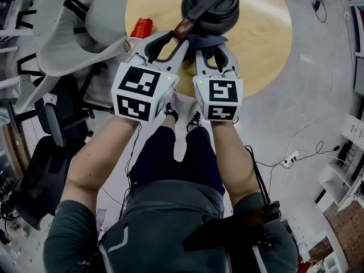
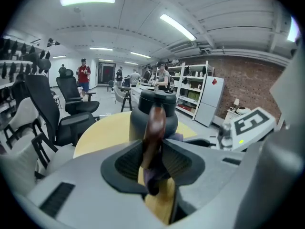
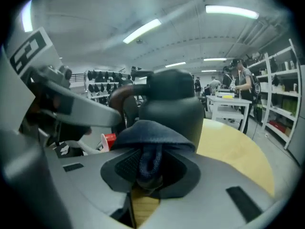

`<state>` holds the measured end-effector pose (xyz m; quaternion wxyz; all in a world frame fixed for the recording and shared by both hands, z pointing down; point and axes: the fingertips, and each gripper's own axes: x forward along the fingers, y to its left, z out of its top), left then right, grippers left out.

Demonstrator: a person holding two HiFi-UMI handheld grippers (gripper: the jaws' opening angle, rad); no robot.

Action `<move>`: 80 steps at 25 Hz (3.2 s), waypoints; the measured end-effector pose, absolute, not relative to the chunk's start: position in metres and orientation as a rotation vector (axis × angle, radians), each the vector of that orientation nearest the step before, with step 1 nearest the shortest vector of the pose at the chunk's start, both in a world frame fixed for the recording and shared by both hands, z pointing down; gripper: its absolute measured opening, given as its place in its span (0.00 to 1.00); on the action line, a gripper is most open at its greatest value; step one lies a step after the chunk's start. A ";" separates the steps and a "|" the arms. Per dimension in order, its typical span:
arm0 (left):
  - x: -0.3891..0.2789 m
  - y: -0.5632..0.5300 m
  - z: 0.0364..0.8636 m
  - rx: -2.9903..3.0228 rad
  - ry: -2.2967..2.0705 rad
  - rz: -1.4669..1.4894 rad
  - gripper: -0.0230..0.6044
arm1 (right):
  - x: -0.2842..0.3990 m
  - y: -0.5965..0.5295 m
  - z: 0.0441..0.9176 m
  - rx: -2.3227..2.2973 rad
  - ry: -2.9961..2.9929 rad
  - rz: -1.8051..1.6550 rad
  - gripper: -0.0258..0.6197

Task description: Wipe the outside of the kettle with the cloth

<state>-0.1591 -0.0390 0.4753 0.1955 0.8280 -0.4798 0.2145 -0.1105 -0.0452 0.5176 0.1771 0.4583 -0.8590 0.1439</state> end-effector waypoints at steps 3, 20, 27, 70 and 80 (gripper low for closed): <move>-0.160 -0.040 0.476 2.327 -1.344 0.593 0.24 | -0.110 -0.047 0.554 1.267 -2.380 0.433 0.20; -0.168 -0.037 0.481 2.327 -1.345 0.601 0.24 | -0.099 -0.041 0.541 1.240 -2.404 0.549 0.21; -0.165 -0.037 0.482 2.307 -1.349 0.606 0.24 | -0.070 -0.054 0.461 1.345 -2.519 0.267 0.21; -0.180 0.046 0.396 2.311 -1.492 0.361 0.07 | -0.022 -0.015 0.432 1.100 -2.546 0.339 0.21; -0.165 0.043 0.290 2.437 -1.504 0.125 0.05 | 0.020 -0.003 0.299 1.211 -2.685 0.169 0.21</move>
